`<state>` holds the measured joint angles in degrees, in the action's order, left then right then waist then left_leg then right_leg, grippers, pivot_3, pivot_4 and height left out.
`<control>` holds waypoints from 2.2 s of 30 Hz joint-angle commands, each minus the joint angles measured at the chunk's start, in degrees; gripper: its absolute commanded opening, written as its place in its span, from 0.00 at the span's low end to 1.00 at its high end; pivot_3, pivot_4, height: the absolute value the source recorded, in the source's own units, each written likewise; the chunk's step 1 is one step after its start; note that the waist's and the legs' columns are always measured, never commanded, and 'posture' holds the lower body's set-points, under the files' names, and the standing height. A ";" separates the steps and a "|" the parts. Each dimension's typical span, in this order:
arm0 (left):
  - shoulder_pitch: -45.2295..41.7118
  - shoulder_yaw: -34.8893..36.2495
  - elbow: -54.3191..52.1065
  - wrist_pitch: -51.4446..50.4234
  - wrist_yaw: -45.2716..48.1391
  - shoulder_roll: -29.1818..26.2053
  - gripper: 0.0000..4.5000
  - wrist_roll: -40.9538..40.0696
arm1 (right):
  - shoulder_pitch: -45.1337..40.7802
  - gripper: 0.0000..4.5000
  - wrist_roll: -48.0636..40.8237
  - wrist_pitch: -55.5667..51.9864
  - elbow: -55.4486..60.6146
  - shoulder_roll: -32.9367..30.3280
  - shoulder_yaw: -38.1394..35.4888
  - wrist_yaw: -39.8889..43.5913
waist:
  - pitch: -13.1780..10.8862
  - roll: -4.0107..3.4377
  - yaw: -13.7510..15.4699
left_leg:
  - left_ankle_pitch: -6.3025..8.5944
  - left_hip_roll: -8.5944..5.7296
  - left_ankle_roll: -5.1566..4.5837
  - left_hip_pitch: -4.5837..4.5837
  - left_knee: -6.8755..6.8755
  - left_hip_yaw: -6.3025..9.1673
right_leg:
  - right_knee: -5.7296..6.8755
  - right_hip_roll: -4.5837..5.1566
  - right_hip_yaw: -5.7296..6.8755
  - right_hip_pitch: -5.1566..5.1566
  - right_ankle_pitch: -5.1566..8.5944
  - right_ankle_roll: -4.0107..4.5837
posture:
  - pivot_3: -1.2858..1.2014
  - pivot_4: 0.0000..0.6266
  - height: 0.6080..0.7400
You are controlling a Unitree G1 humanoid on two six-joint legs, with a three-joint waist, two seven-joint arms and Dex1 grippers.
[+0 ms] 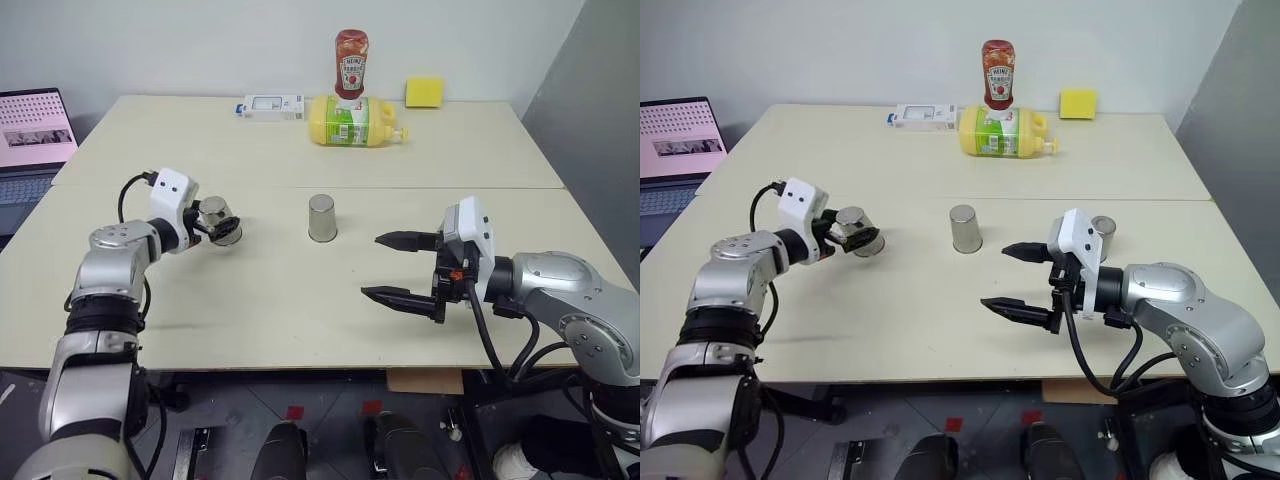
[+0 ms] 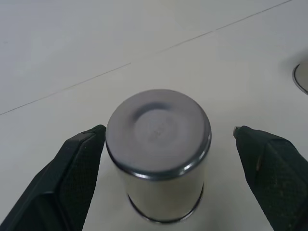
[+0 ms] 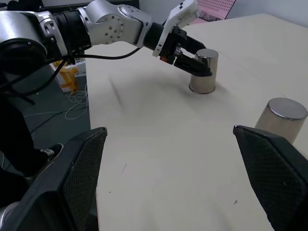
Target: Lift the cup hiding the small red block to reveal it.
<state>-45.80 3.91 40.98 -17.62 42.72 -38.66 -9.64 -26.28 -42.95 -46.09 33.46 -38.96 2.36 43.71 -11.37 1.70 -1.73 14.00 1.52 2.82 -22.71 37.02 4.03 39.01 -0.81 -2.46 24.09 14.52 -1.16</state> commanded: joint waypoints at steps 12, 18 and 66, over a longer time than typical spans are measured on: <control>-6.34 1.70 9.05 5.71 3.27 0.70 0.59 0.61 | -1.13 1.00 -2.05 -0.84 1.40 0.37 -1.42 -1.17 | 0.00 0.00 -0.10 | 0.00 -0.01 0.00 -0.03 0.01 0.06 | 0.01 0.00 0.05 0.01 0.00 0.00 | 0.52 0.24 1.00; -4.59 4.34 3.24 4.99 3.12 -4.28 0.59 0.25 | -2.08 1.00 -2.93 -1.35 0.64 0.87 -2.37 -2.05 | 0.00 0.00 -0.29 | 0.00 0.02 0.00 -0.05 0.00 0.06 | 0.02 -0.01 0.05 0.05 -0.01 0.01 | 0.52 0.24 1.00; 10.01 11.43 -24.16 -2.24 -0.72 -12.10 0.99 -6.16 | -2.01 1.00 4.51 2.73 -4.55 -0.48 -0.90 2.97 | 0.03 0.05 -0.19 | -0.01 0.04 0.02 -0.06 0.04 0.11 | 0.05 0.01 0.09 0.04 -0.24 0.35 | 0.52 0.24 1.00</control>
<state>-38.29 14.87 25.44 -16.27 36.94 -48.05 -12.41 -29.12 -39.20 -45.20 28.42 -38.68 3.32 46.17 -11.34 1.75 -1.93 13.98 1.56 2.83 -22.77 37.05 4.14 39.06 -0.80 -2.37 24.13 14.29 -0.81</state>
